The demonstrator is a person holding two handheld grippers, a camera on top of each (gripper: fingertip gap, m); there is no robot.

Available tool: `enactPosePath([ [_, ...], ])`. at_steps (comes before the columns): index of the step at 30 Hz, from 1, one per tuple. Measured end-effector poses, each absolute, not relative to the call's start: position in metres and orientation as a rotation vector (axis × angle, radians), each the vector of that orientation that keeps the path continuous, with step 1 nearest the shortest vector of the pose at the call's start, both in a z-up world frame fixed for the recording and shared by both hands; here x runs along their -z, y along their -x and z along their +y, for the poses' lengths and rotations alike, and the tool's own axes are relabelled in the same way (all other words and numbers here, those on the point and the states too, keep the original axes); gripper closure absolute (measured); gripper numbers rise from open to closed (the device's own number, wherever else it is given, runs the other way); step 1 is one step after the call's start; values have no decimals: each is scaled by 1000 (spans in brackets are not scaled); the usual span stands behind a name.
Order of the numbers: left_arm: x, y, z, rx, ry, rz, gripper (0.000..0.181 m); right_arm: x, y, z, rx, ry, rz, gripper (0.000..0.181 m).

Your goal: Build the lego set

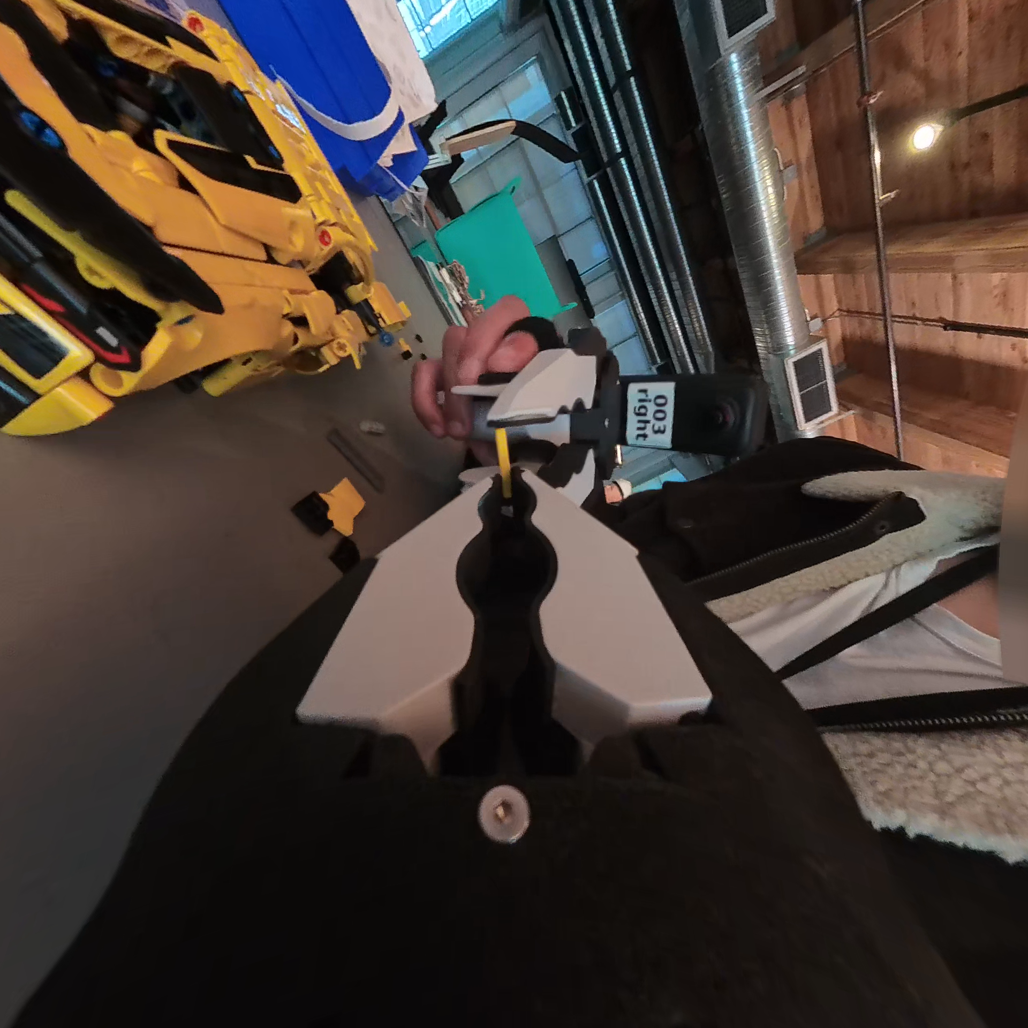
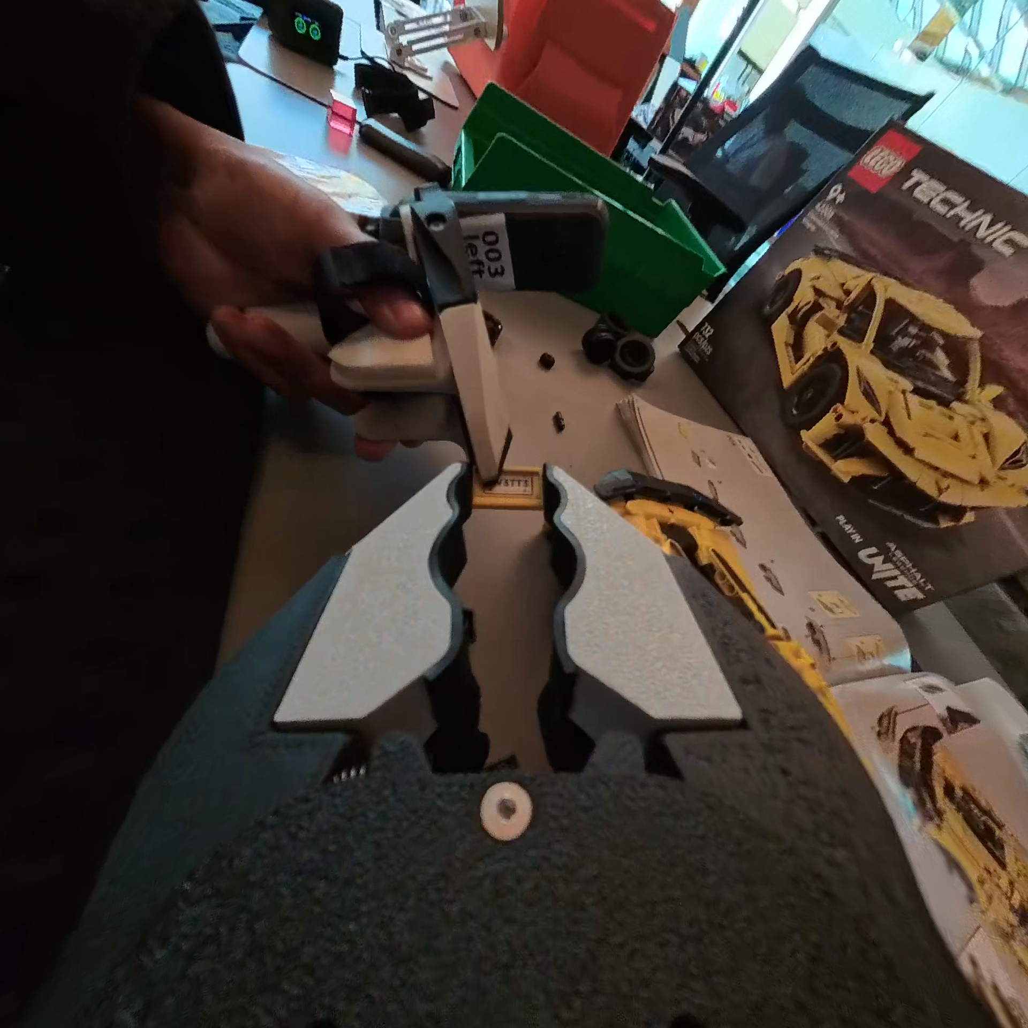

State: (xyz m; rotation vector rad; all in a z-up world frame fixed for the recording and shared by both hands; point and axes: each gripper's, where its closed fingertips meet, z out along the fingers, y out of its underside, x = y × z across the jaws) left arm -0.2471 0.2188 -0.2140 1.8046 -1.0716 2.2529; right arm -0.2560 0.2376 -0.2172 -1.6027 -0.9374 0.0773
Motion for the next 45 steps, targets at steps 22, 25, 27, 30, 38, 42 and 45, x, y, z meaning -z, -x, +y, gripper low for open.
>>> enactPosePath([
  [22,212,247,228,-2290,-1808,-990,179,225,251,244,-179,1755,-782,156],
  [25,212,247,231,-2308,-1818,-978,179,224,251,246,-203,1778,-745,156],
  [27,211,247,232,-2322,-1829,-978,179,224,250,247,-192,1789,-726,156],
  [30,210,248,233,-2331,-1836,-987,179,223,251,248,-168,1786,-717,156],
  [38,209,249,231,-2332,-1839,-1043,179,222,252,247,-169,1787,-718,156],
  [42,201,253,252,-2439,-1882,-977,157,225,248,249,-149,1811,-699,156],
  [45,201,262,282,-2505,-2070,-1012,166,242,254,246,-171,1911,-715,156],
])
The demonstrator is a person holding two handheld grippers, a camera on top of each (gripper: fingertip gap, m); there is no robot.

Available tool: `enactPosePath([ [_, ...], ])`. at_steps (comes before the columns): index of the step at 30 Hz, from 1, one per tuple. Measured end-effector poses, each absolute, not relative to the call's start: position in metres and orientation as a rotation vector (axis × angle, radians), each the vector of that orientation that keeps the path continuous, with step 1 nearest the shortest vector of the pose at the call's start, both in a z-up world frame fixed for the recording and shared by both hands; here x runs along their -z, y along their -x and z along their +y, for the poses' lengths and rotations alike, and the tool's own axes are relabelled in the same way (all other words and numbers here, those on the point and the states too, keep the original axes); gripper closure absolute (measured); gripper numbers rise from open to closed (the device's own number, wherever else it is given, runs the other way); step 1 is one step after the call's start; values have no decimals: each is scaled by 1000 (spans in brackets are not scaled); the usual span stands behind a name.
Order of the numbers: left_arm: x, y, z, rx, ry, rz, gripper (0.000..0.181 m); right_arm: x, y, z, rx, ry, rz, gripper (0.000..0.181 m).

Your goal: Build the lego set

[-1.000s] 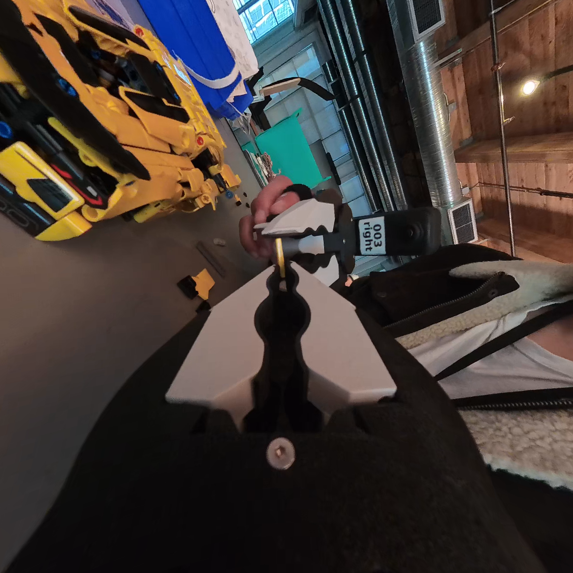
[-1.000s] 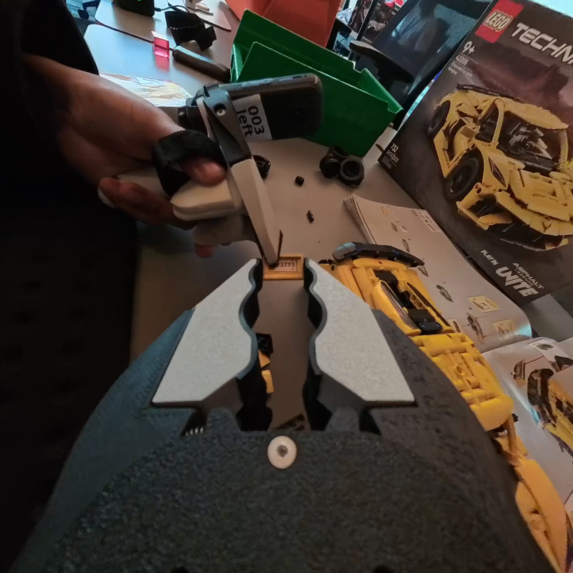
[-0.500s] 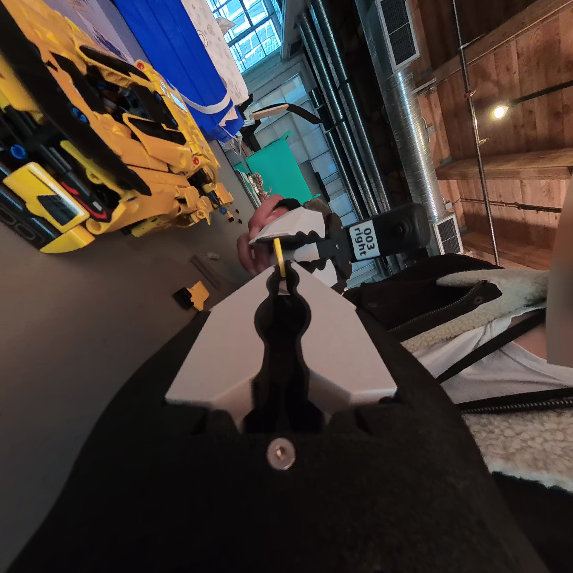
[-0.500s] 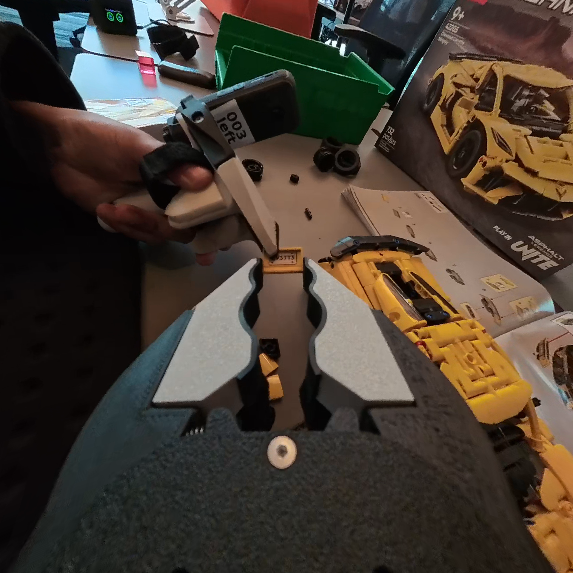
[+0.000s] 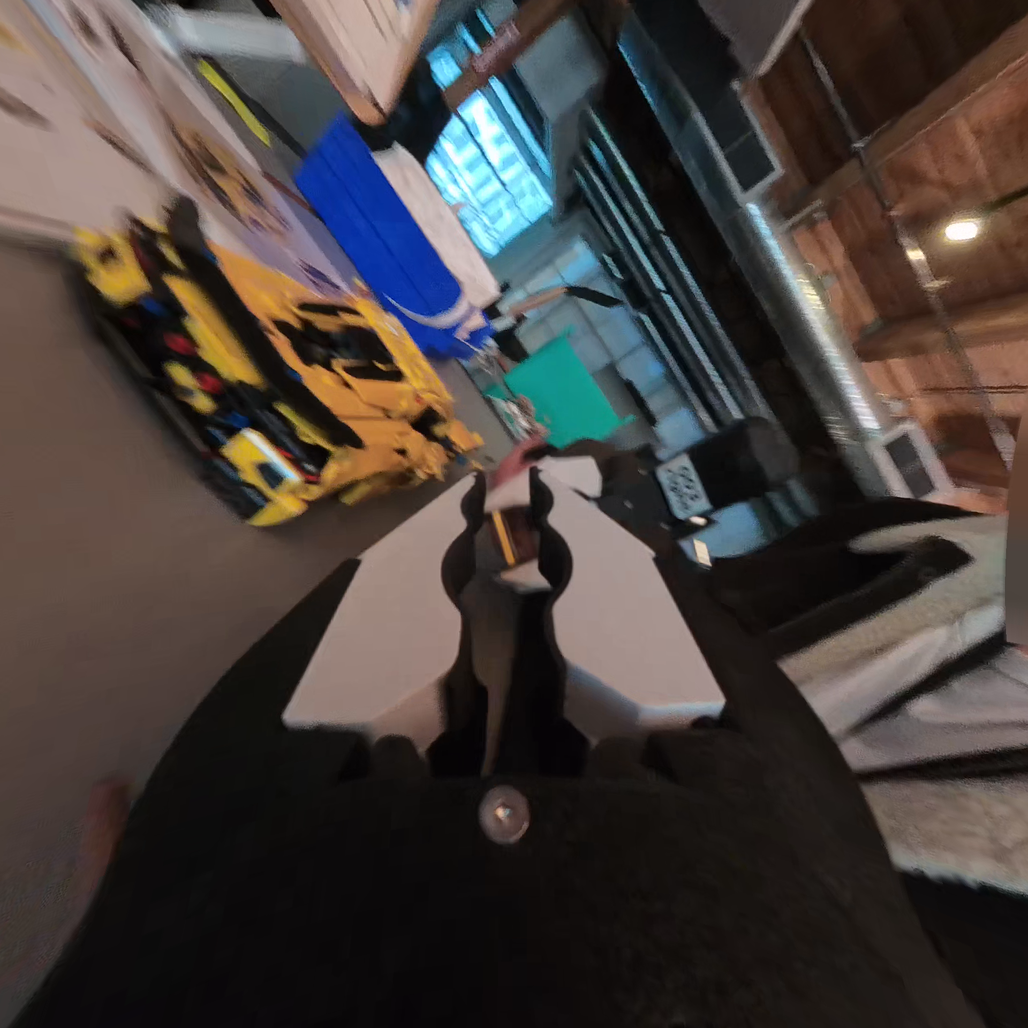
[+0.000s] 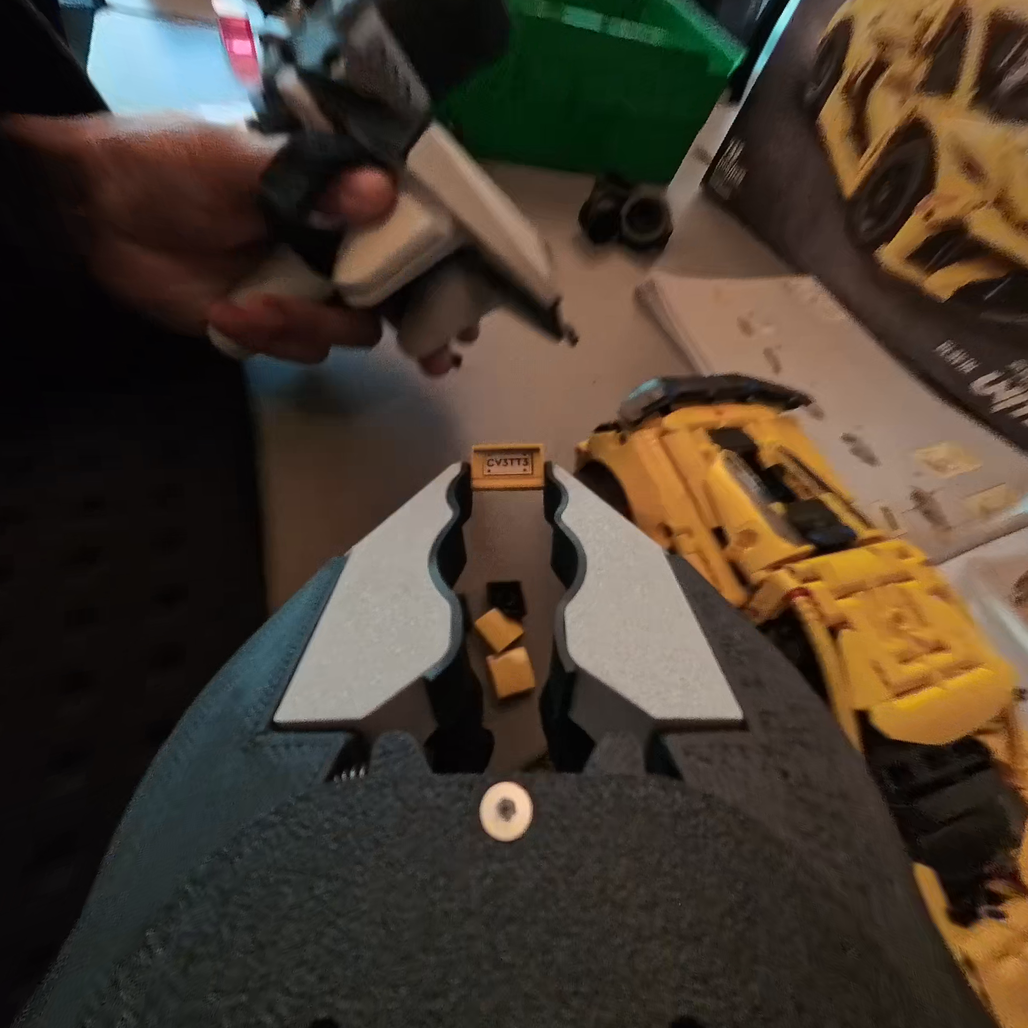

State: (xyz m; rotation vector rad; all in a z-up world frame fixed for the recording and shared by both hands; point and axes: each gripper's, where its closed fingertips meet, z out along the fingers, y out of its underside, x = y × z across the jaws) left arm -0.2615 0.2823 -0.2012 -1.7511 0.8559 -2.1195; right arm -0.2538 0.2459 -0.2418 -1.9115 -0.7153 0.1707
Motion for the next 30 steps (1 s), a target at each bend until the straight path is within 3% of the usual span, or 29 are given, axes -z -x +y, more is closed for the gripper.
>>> enactPosePath([
  [8,201,262,291,2070,1732,816,168,296,271,241,-134,2209,-786,155],
  [16,201,264,294,1989,1711,834,172,300,270,235,-335,2288,-641,151],
  [22,194,275,323,1429,1571,896,172,242,219,246,-342,2044,-492,154],
  [26,193,282,345,1058,1505,913,166,199,153,253,-245,1844,-348,142],
  [30,204,274,349,999,1513,923,154,194,117,255,-210,1744,-250,135],
])
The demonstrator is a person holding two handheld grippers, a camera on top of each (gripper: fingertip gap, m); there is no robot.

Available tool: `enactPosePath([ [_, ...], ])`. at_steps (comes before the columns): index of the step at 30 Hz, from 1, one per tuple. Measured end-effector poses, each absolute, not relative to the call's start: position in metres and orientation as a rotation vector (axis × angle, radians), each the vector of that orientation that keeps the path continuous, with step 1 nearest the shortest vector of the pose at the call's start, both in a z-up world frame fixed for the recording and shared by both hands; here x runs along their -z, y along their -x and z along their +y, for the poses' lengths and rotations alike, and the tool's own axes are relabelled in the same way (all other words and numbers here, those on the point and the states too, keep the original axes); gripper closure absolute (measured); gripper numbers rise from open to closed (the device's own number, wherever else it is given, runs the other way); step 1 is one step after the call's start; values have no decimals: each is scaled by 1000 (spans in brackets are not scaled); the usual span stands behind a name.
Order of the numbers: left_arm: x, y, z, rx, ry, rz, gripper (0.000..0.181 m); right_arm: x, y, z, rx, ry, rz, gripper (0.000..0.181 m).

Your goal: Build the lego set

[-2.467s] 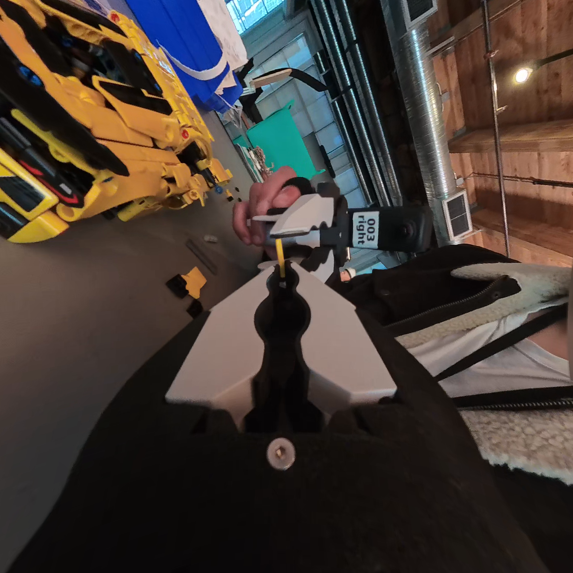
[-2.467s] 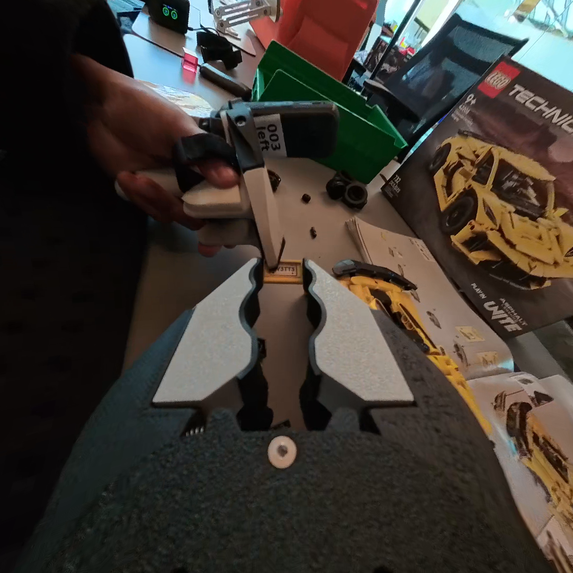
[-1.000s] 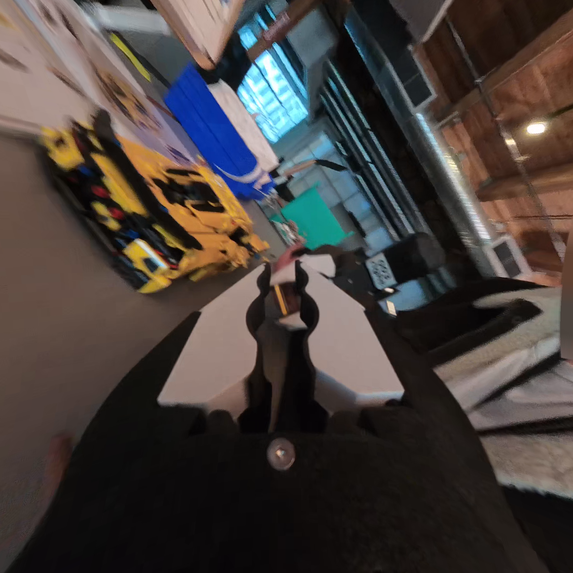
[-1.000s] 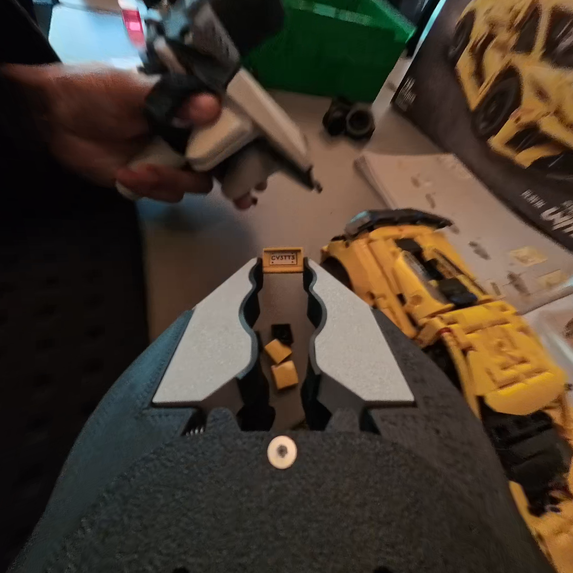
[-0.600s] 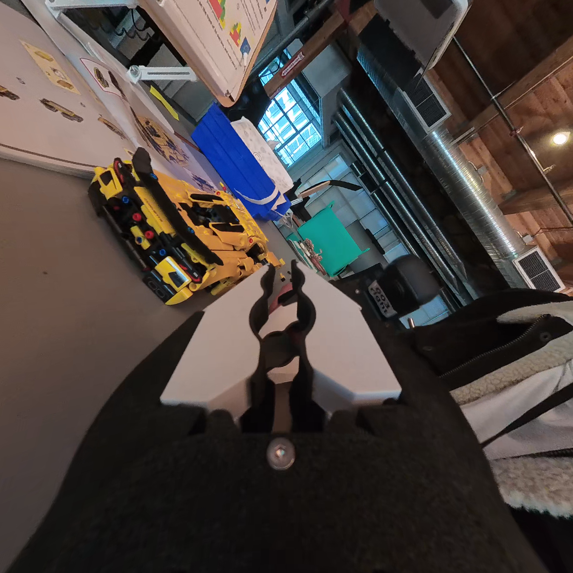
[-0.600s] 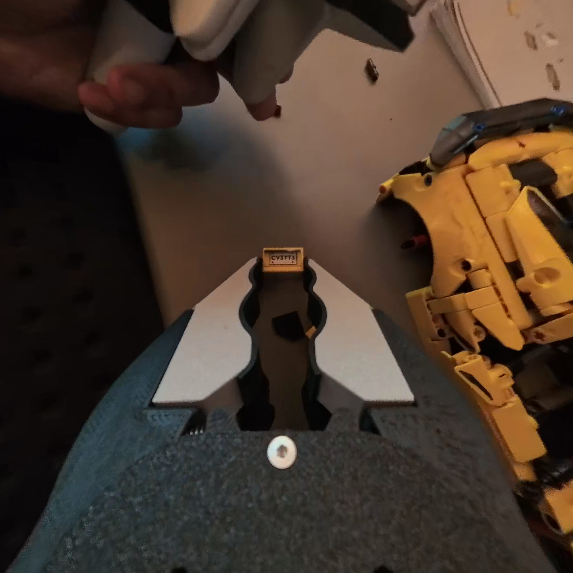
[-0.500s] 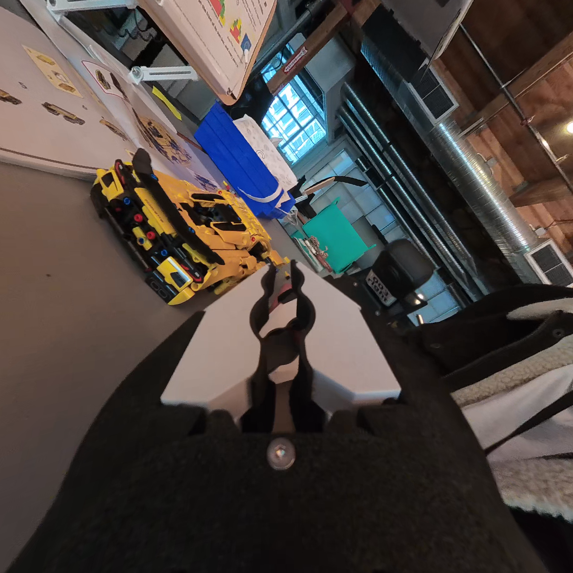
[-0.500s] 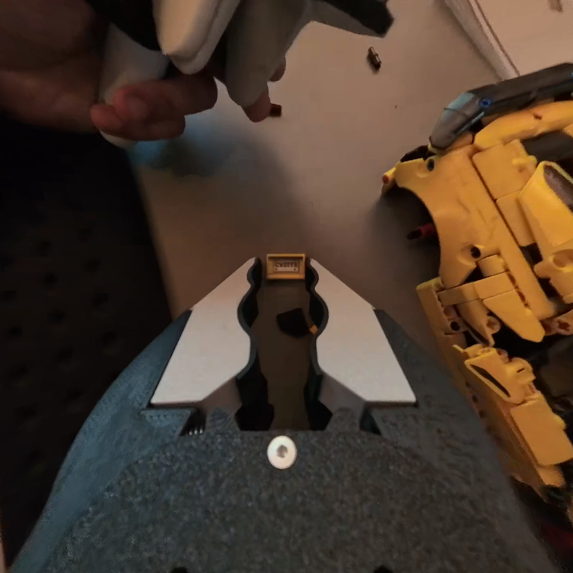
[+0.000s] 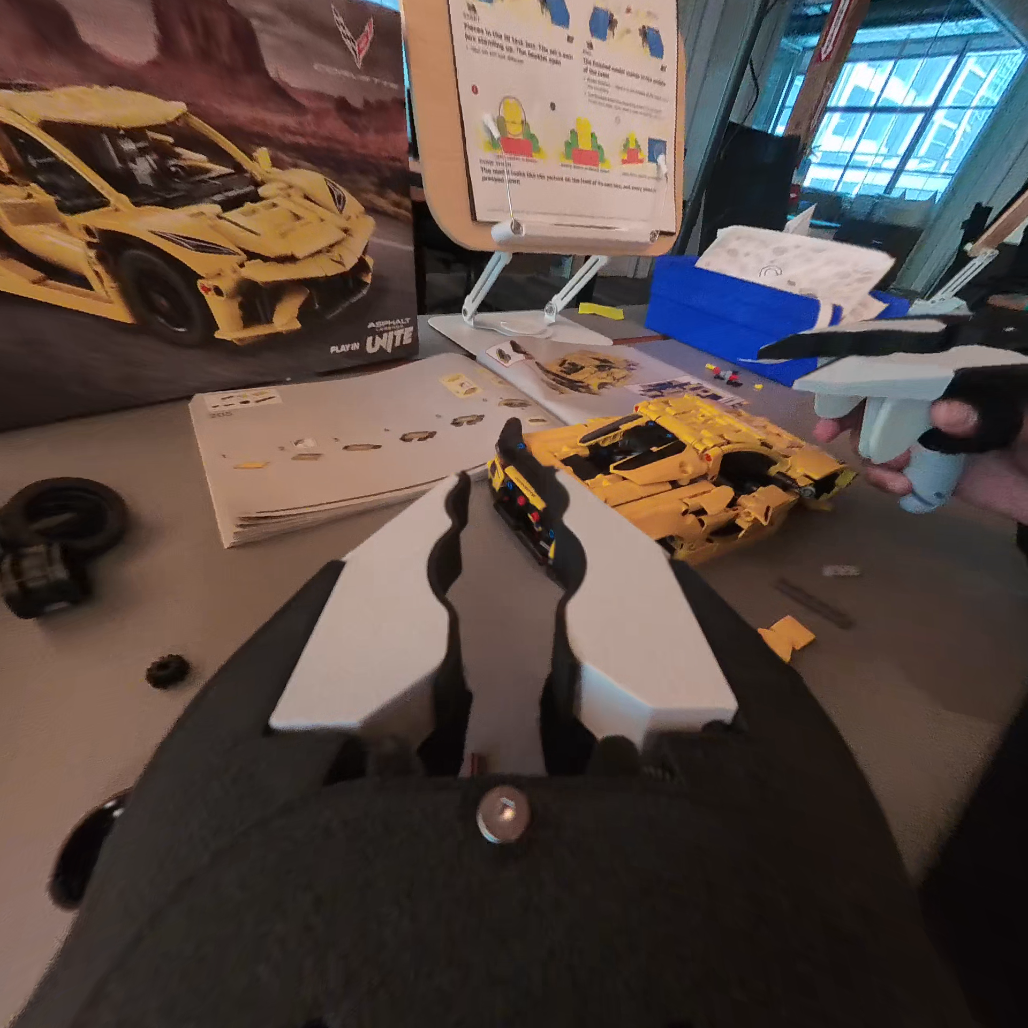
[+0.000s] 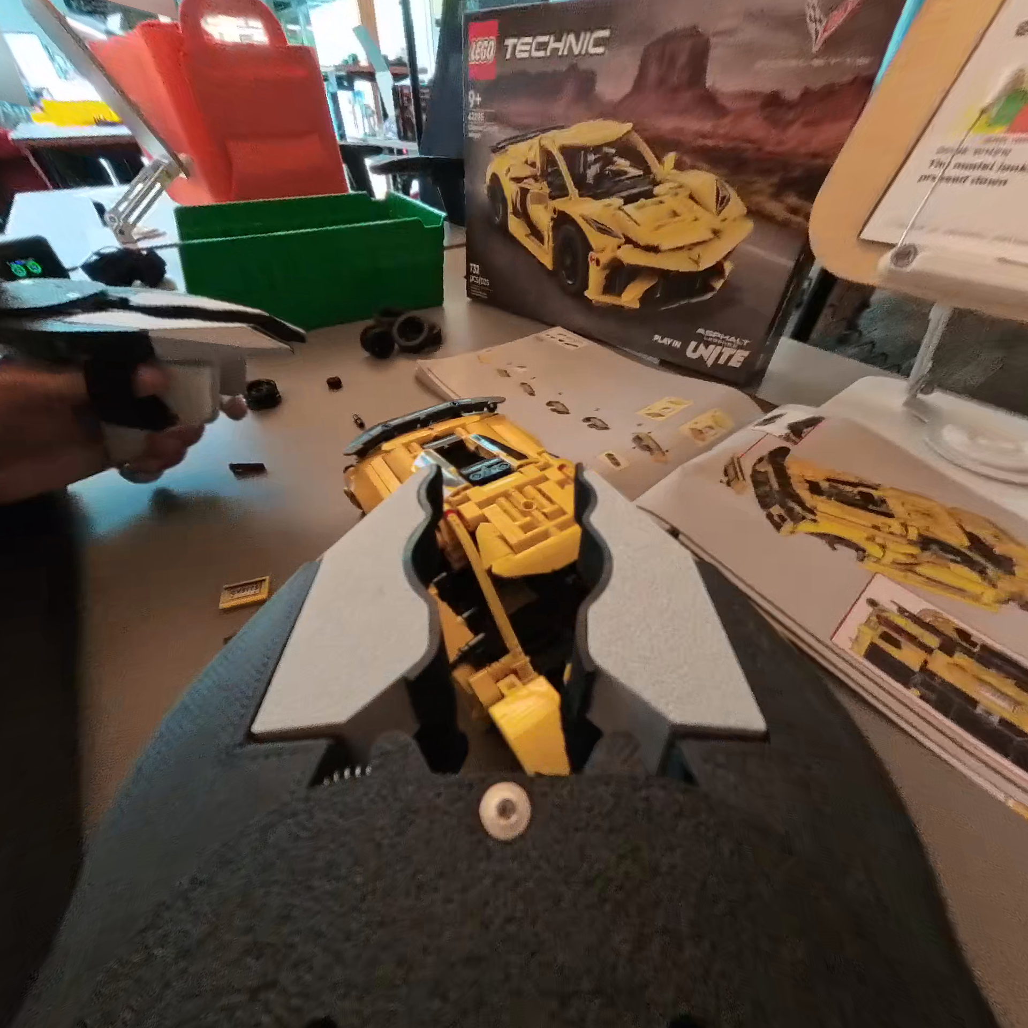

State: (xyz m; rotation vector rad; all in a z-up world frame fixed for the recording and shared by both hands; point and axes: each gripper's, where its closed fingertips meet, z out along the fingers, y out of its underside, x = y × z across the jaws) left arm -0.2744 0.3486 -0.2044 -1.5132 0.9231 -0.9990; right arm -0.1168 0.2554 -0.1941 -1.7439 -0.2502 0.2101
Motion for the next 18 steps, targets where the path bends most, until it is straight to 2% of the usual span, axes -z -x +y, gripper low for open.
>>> enactPosePath([
  [2,208,274,353,985,1542,909,150,197,119,256,-245,1764,-230,136],
  [4,216,276,359,985,1619,874,137,196,118,256,-233,1766,-227,136],
  [8,229,277,358,993,1739,887,137,186,121,252,-321,1722,-200,146],
  [14,236,271,350,969,1744,960,138,201,144,248,-443,1815,-272,148],
  [16,238,268,343,987,1751,1004,147,207,167,238,-539,1861,-375,149],
  [18,237,267,341,989,1741,1016,148,214,195,222,-691,1912,-497,155],
])
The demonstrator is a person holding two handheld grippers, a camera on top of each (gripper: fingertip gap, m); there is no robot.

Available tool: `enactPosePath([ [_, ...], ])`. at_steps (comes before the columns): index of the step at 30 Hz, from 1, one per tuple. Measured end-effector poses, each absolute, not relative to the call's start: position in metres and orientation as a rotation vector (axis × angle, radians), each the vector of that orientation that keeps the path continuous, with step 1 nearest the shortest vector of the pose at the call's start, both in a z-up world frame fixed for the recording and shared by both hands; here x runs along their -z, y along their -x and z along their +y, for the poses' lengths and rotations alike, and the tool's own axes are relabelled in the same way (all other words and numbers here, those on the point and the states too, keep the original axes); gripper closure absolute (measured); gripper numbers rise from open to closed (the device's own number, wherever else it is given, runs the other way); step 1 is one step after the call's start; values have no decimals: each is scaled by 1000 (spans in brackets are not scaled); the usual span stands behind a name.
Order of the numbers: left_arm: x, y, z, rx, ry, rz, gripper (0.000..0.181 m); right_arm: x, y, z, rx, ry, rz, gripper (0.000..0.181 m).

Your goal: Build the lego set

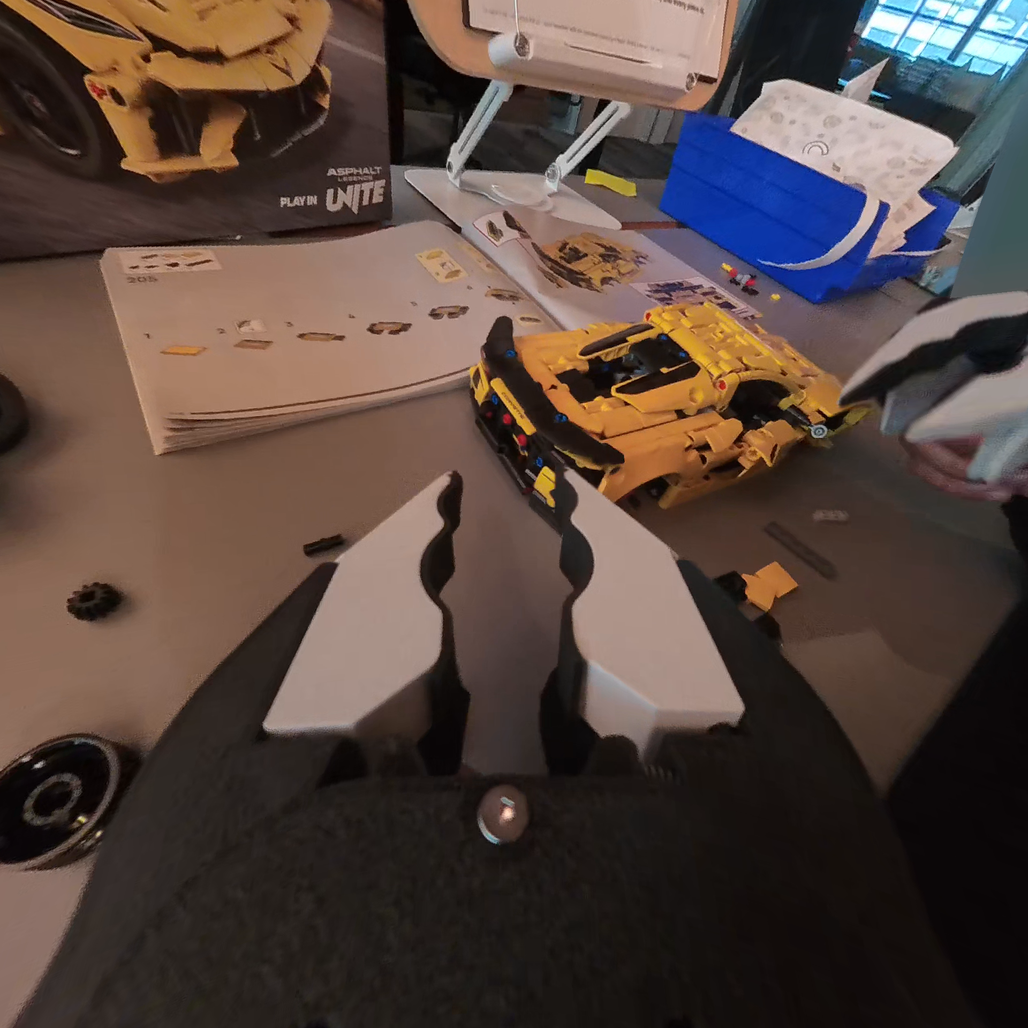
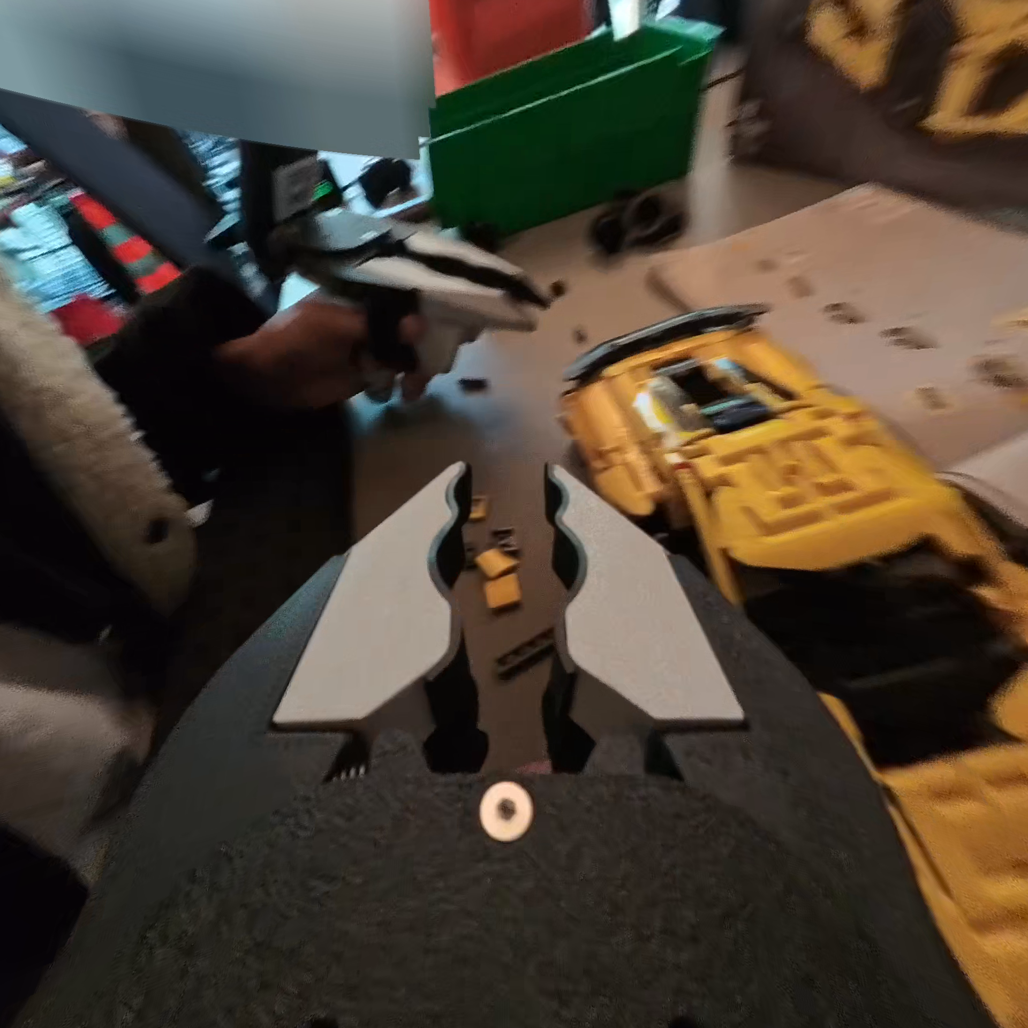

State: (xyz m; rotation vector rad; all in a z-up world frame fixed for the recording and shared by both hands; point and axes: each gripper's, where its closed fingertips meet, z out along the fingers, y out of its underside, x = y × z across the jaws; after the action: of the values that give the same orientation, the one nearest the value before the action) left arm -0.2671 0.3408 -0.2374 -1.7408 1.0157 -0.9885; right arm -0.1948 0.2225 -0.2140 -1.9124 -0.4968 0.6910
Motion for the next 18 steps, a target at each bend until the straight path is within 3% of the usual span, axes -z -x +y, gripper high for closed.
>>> enactPosePath([
  [3,235,266,337,1002,1723,1027,152,241,221,200,-769,2013,-711,156],
  [8,233,263,329,1034,1710,1053,152,279,225,196,-468,2117,-935,158],
  [18,246,252,310,1016,1715,1203,154,288,173,176,-365,2268,-725,152],
])
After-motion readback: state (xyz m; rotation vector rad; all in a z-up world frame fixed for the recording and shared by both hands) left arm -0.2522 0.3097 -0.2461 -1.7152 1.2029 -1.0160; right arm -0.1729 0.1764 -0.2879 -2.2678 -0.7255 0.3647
